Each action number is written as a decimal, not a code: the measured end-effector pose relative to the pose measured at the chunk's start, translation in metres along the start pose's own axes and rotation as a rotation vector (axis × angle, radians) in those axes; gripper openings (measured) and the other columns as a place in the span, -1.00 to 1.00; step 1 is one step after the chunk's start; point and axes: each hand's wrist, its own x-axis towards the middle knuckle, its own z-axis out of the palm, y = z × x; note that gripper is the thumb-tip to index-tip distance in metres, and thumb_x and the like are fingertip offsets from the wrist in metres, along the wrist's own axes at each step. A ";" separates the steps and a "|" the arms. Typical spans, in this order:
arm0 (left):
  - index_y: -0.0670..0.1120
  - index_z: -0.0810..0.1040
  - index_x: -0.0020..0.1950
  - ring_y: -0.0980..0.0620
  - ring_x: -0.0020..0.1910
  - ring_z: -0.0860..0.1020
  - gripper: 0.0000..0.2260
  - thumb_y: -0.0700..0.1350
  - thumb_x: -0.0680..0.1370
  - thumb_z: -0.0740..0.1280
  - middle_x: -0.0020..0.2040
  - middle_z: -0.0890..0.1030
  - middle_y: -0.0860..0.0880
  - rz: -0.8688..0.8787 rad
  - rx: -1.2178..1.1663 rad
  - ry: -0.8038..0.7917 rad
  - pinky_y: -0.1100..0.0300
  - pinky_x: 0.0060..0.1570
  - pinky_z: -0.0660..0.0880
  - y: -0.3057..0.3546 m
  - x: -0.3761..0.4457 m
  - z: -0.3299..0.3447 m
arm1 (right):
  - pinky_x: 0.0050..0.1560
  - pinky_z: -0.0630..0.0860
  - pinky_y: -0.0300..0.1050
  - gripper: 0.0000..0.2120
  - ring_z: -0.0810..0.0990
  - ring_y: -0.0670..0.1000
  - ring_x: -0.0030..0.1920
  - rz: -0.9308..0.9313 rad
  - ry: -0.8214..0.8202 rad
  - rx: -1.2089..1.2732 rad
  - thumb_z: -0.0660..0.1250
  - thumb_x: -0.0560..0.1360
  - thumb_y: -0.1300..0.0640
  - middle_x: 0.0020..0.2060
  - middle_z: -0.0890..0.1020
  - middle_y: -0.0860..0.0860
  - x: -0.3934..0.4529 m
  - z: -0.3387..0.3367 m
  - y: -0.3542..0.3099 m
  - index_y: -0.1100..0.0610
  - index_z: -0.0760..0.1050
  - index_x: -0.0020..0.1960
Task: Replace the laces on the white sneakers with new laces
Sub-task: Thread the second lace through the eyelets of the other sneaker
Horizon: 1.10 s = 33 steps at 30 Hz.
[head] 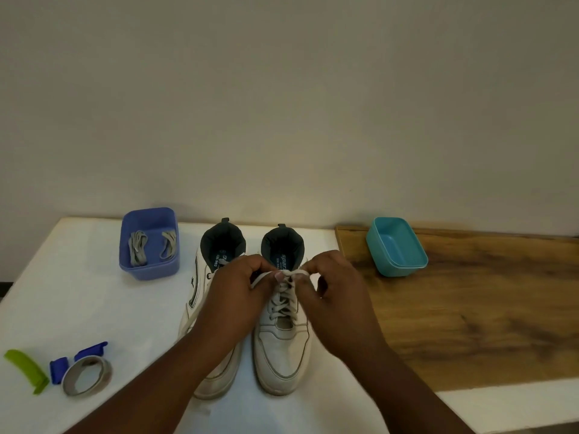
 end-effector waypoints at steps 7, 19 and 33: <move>0.10 0.67 -0.05 0.24 -0.15 0.58 -0.91 0.06 0.57 0.38 -0.17 0.64 0.15 -0.024 -0.012 -0.009 0.38 -0.12 0.43 -0.002 -0.002 -0.002 | -0.36 0.44 -0.15 -0.46 0.41 -0.02 -0.42 0.158 0.423 0.257 0.28 0.59 -0.23 -0.49 0.40 -0.05 0.005 -0.040 0.001 0.12 0.32 -0.39; 0.19 0.63 -0.04 0.26 -0.12 0.58 -0.93 0.07 0.58 0.35 -0.15 0.63 0.19 0.002 0.024 -0.013 0.35 -0.09 0.46 -0.005 -0.001 0.000 | 0.19 0.48 -0.12 -0.56 0.48 -0.12 0.17 0.117 -0.195 -0.216 0.35 0.52 -0.31 0.22 0.51 -0.16 -0.003 0.000 0.024 -0.14 0.49 0.32; 0.12 0.68 -0.04 0.27 -0.11 0.56 -0.90 0.05 0.58 0.37 -0.18 0.61 0.22 0.041 0.046 0.025 0.42 -0.10 0.39 -0.001 -0.002 -0.007 | -0.23 0.42 -0.22 -0.86 0.46 -0.11 -0.21 0.067 -0.177 -0.181 0.22 0.65 -0.01 -0.13 0.48 -0.10 0.001 0.003 0.028 -0.01 0.44 -0.06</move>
